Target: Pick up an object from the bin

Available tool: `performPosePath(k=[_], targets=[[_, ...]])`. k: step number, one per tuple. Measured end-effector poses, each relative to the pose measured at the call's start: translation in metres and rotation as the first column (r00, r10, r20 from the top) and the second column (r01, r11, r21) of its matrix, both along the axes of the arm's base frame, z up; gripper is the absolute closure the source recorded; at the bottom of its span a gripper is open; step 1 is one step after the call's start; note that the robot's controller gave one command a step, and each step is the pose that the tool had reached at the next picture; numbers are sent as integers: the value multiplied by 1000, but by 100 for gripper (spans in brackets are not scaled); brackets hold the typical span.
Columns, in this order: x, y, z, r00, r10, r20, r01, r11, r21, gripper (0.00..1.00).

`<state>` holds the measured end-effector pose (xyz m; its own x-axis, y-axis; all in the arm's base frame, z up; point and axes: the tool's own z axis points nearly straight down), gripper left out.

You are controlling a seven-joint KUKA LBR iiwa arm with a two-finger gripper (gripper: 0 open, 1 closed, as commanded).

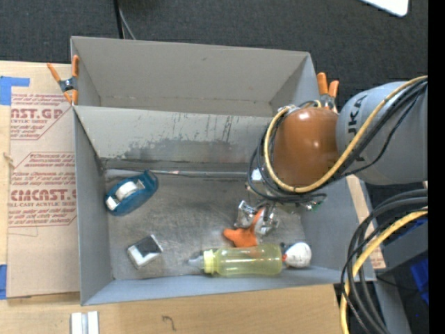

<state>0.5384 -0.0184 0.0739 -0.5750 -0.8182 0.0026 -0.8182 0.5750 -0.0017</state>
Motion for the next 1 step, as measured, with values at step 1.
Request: performPosePath(k=[1], targets=[[-45, -14, 175, 970, 243, 1, -243, 970, 6, 100]])
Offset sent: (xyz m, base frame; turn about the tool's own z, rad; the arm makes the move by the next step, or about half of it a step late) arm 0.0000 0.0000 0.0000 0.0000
